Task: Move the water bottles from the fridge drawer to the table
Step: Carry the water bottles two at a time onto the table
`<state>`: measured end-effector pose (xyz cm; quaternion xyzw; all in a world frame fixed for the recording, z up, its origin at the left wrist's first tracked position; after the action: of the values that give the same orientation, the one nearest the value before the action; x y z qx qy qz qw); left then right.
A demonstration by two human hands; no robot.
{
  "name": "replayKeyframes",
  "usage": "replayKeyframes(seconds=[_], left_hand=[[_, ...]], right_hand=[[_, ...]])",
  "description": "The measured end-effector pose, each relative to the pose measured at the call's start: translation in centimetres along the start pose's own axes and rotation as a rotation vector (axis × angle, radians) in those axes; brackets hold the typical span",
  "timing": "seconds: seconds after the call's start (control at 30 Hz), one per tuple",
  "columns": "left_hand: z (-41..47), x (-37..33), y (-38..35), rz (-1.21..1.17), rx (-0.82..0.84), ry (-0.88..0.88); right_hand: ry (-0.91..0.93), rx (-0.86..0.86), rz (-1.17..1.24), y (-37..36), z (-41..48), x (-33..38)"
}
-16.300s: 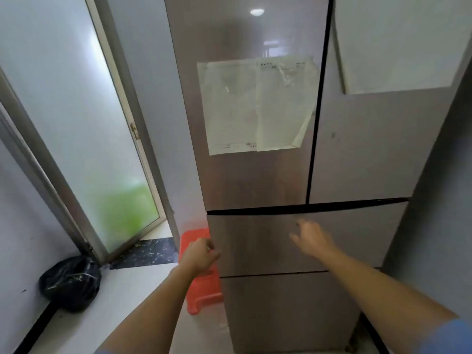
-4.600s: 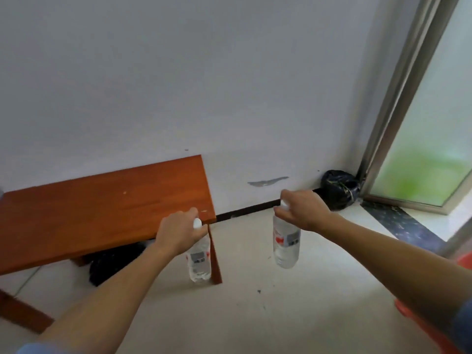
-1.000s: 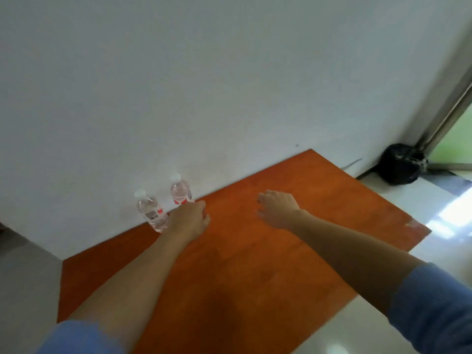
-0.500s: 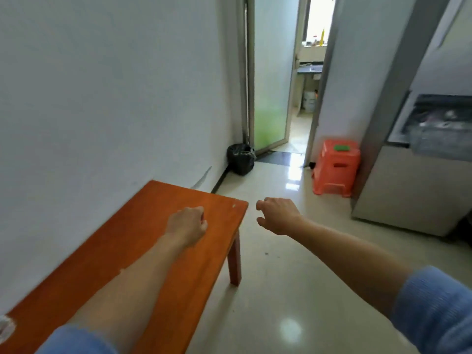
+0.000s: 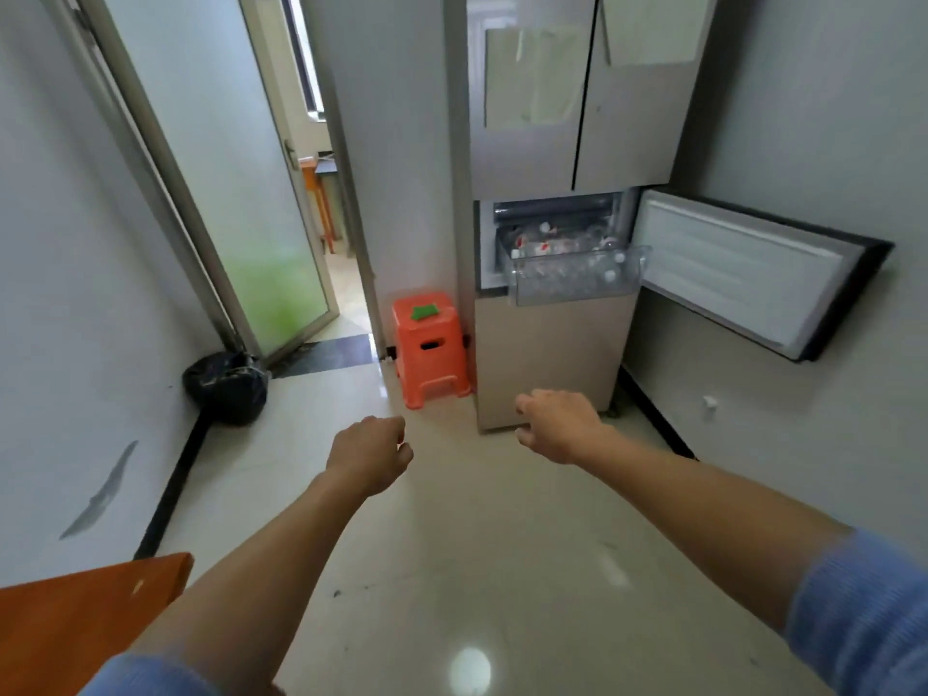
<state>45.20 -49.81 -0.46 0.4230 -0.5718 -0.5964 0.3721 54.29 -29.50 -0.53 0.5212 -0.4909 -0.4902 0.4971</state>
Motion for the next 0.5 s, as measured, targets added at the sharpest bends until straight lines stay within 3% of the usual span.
replayKeyframes(seconds=[0.5], left_hand=[[29.7, -21.9, -0.8, -0.085, 0.047, -0.329]], right_hand=[[-0.370, -0.030, 0.041, 0.4, 10.5, -28.6]])
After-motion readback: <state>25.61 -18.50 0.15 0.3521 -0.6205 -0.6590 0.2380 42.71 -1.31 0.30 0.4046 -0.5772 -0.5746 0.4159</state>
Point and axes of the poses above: each hand's wrist, its own z-axis towards the middle knuckle, its own y-axis out of the back of the hand, x = y × z, the point moved 8 cm from there along z, towards the middle knuckle, and after that the axes turned 14 degrees about y, right-handed, at the moved point
